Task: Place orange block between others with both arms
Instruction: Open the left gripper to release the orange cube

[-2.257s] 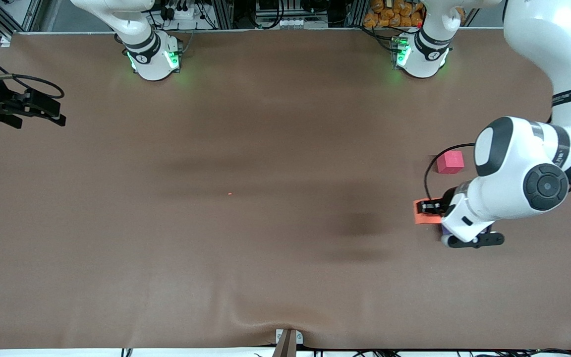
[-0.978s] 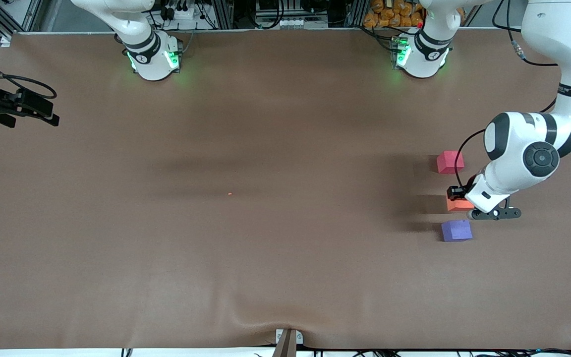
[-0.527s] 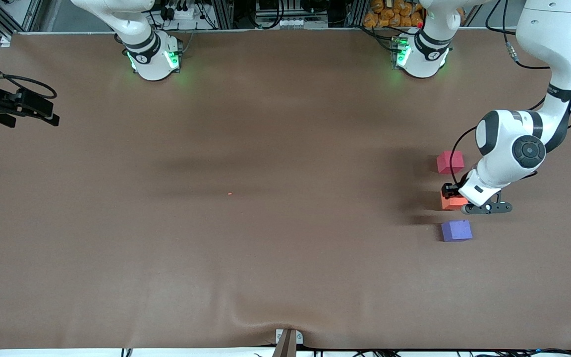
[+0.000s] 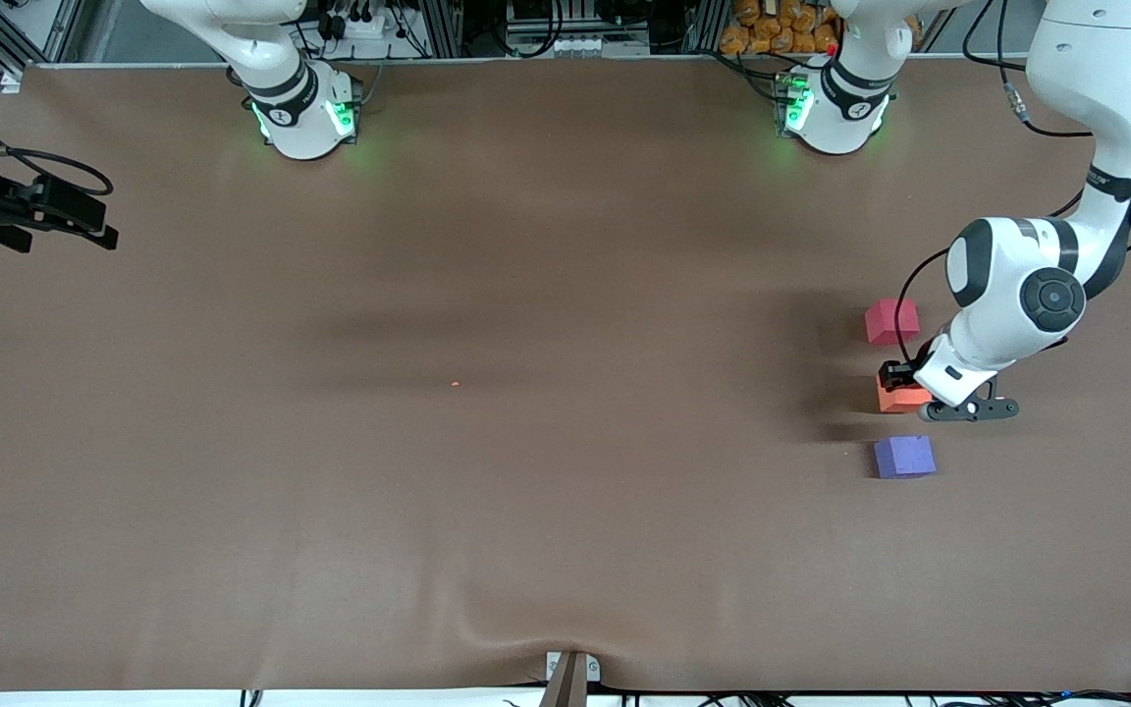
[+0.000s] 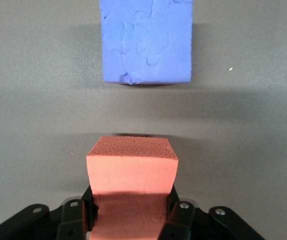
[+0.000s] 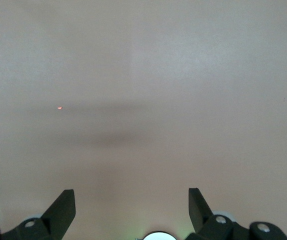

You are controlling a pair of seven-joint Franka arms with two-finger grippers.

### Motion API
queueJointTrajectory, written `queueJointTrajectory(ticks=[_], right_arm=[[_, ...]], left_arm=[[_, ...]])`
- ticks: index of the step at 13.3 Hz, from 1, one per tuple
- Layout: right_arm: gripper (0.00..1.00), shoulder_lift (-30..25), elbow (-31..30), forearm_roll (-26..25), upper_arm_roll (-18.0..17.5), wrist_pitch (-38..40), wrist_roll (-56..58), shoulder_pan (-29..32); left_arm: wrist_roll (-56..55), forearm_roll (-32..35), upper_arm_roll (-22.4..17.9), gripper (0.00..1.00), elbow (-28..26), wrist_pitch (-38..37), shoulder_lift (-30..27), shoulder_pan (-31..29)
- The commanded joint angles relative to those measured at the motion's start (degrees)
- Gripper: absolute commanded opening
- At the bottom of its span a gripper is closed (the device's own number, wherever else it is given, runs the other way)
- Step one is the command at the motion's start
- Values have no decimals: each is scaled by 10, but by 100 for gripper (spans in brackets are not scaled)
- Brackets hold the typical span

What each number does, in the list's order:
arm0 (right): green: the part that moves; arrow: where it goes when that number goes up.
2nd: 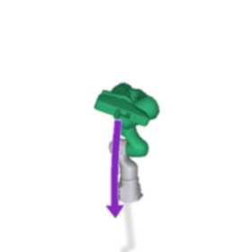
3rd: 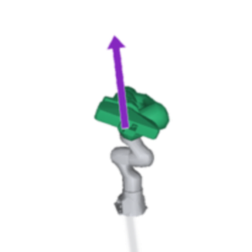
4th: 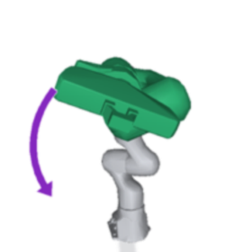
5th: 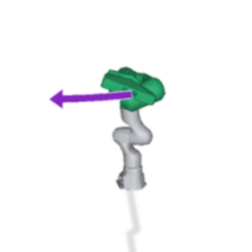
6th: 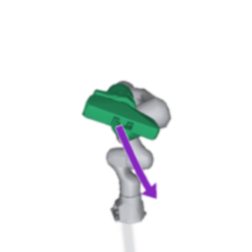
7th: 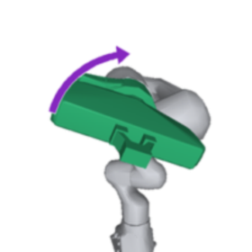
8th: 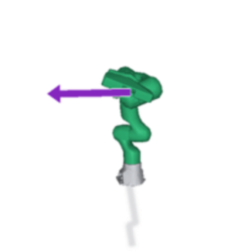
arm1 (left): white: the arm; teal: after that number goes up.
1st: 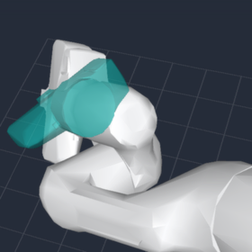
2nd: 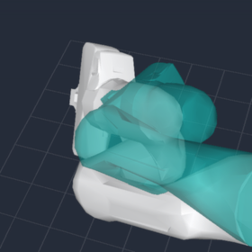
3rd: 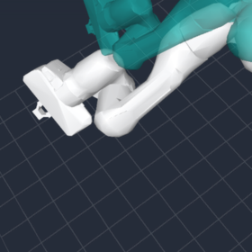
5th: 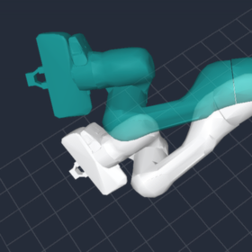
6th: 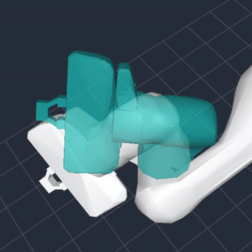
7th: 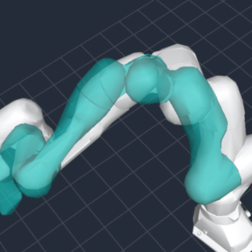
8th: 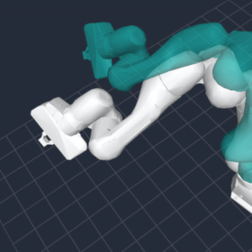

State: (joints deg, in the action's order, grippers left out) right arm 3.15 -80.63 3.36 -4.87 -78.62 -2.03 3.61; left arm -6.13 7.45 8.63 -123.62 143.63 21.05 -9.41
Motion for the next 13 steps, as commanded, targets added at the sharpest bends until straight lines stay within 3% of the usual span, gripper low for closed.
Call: queueJointTrajectory(ticks=[1,11,13], right_arm=[[100,-3,-1,7,-4,2,-1,4],[100,-3,-1,7,-5,2,-1,3],[100,-2,-1,7,-5,3,-1,3]], left_arm=[[5,13,8,0,-7,19,3,-10],[5,13,8,0,-5,31,20,-9],[5,13,8,6,-4,32,22,-8]])
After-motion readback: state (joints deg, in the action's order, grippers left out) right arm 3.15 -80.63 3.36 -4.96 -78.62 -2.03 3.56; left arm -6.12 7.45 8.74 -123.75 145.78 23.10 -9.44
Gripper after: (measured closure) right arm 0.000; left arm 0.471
